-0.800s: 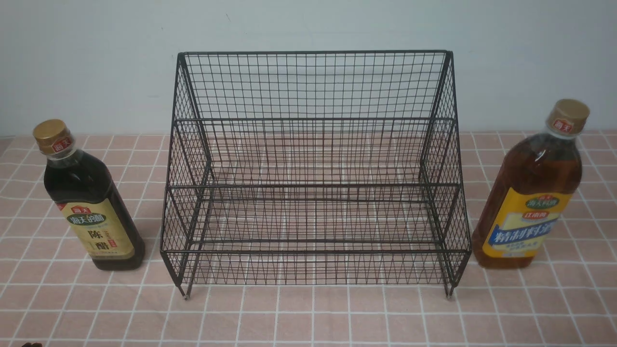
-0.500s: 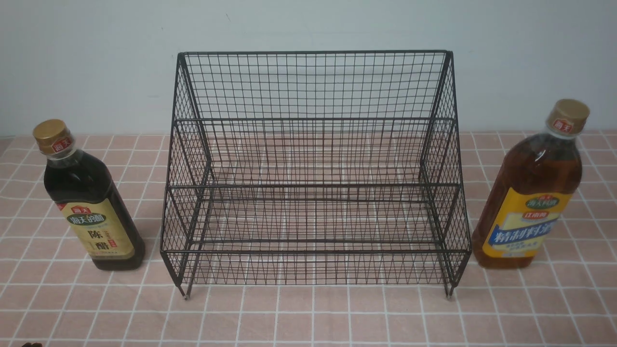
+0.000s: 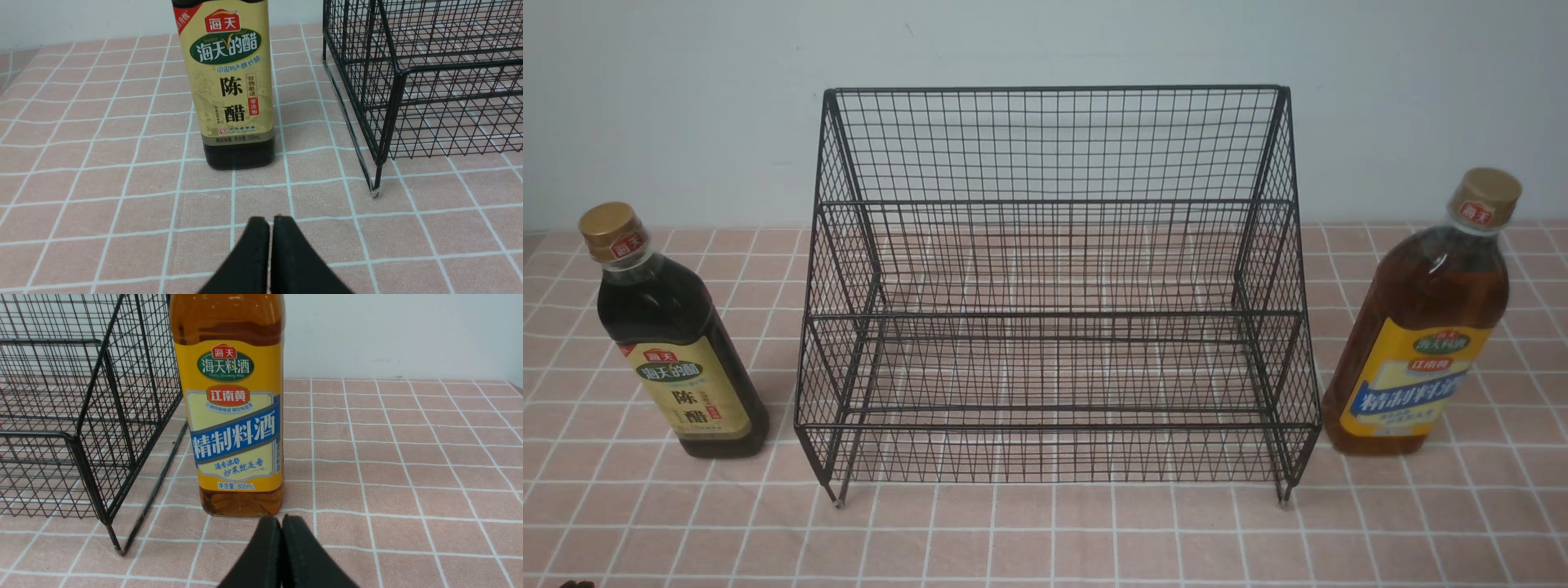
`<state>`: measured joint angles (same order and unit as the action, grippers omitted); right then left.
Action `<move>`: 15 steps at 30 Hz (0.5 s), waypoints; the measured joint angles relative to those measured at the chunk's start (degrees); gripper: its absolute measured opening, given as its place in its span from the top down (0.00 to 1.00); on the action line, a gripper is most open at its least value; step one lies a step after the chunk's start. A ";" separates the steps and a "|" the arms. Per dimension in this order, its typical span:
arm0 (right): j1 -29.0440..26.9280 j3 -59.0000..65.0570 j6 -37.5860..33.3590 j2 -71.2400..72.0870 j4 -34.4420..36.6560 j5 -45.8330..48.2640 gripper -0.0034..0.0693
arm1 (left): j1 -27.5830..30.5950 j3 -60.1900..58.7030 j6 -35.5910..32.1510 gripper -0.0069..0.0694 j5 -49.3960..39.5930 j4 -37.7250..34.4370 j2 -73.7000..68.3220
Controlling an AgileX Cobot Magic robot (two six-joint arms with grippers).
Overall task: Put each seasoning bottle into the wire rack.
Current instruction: Use the right arm to grab the condiment bottle closest to it
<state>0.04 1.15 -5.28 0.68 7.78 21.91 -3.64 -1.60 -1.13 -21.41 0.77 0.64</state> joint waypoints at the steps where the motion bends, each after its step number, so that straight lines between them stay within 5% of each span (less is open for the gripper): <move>1: 0.00 0.00 0.00 0.00 0.00 0.00 0.97 | 0.00 0.00 0.00 0.92 0.00 0.00 0.00; 10: 0.00 0.25 1.11 0.00 0.98 -2.04 0.97 | 0.00 0.00 0.00 0.92 0.00 0.00 0.00; 15: 0.00 0.42 5.76 0.00 12.34 -12.68 0.97 | 0.00 0.00 0.00 0.92 0.00 0.00 0.00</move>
<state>0.04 1.57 0.48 0.68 20.11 9.23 -3.64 -1.60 -1.13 -21.41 0.77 0.64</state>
